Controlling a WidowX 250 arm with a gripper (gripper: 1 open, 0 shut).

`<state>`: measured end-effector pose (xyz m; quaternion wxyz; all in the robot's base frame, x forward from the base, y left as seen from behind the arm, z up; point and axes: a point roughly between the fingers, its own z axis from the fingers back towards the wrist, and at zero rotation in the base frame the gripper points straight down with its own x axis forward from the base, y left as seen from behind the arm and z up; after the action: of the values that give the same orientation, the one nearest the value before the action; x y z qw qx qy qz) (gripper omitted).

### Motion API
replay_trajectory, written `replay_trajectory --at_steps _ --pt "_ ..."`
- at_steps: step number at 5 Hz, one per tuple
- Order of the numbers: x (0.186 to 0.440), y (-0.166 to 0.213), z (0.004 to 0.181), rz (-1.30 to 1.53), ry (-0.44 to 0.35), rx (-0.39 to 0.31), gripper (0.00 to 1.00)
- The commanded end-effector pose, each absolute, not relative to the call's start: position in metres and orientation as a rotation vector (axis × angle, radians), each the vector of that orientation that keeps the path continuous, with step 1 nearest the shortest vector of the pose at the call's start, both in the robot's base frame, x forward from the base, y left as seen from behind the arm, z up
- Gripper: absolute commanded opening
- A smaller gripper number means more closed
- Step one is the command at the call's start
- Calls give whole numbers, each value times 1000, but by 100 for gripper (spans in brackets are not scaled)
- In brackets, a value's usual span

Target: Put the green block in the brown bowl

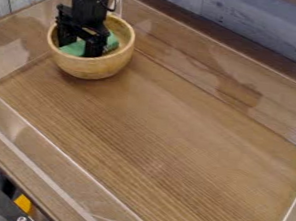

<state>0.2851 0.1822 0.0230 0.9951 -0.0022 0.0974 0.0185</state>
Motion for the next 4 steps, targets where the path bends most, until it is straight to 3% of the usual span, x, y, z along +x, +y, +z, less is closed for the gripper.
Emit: replay_trajectory --at_steps 1,2,4 --pt "281 190 42 74 176 -6 100" --pt "279 192 56 89 169 -10 100" --pt "270 178 59 182 156 -13 100"
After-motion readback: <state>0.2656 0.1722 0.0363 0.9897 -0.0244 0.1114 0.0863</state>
